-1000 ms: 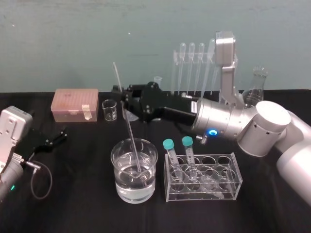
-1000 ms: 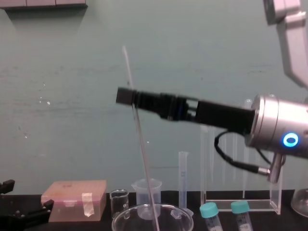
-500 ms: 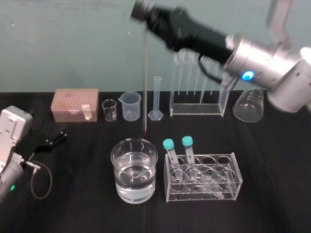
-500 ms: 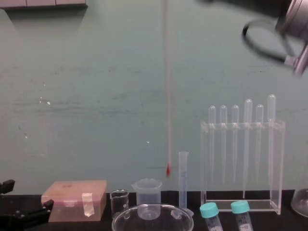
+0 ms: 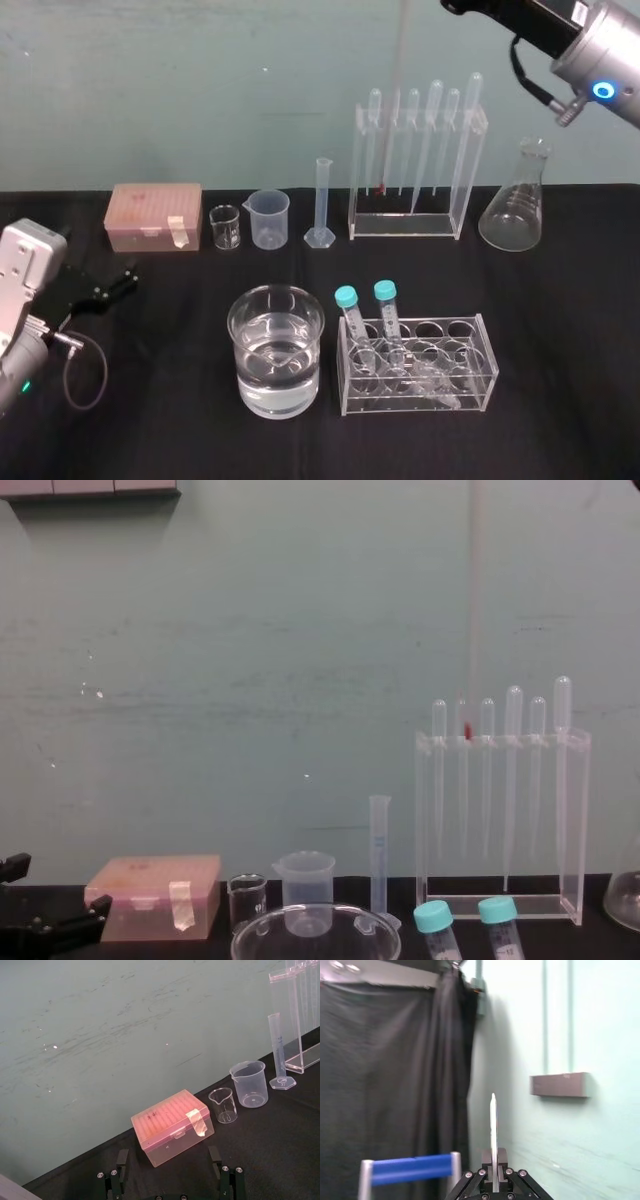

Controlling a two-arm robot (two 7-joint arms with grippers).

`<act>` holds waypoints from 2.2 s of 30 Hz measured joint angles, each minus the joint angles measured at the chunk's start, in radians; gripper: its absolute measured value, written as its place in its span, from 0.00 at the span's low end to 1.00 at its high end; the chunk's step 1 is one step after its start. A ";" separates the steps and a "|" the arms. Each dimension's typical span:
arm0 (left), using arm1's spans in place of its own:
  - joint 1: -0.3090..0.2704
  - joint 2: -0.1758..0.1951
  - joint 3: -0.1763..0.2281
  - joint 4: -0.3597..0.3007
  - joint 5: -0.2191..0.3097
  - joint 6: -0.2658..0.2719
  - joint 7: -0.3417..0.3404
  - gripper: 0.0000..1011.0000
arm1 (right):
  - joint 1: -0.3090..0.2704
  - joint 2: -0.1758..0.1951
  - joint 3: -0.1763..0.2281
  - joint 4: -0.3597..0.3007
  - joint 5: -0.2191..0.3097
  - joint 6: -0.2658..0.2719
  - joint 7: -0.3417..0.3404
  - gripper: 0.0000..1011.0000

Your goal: Hold the thermometer with one hand and immerse one end into the beaker, then reinsert it into the test tube rack.

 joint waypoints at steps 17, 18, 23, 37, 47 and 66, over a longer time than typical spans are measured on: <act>0.000 0.000 0.000 0.000 0.000 0.000 0.000 1.00 | -0.312 0.162 0.156 -0.151 -0.009 -0.031 -0.135 0.06; 0.000 0.000 0.000 0.000 0.000 0.000 0.000 1.00 | -0.322 0.164 0.160 -0.156 -0.007 -0.030 -0.137 0.06; 0.000 0.000 0.000 0.000 0.000 0.000 0.000 1.00 | -0.368 0.167 0.174 -0.171 -0.001 -0.023 -0.141 0.06; 0.000 0.000 0.000 0.000 0.000 0.000 0.000 1.00 | -0.397 0.119 0.121 -0.119 -0.078 -0.049 -0.103 0.06; 0.000 0.000 0.000 0.000 0.000 0.000 0.000 1.00 | -0.358 0.060 0.092 -0.069 -0.104 -0.068 -0.062 0.06; 0.000 0.000 0.000 0.000 0.000 0.000 0.000 1.00 | -0.366 0.043 0.067 -0.027 -0.164 -0.081 -0.054 0.06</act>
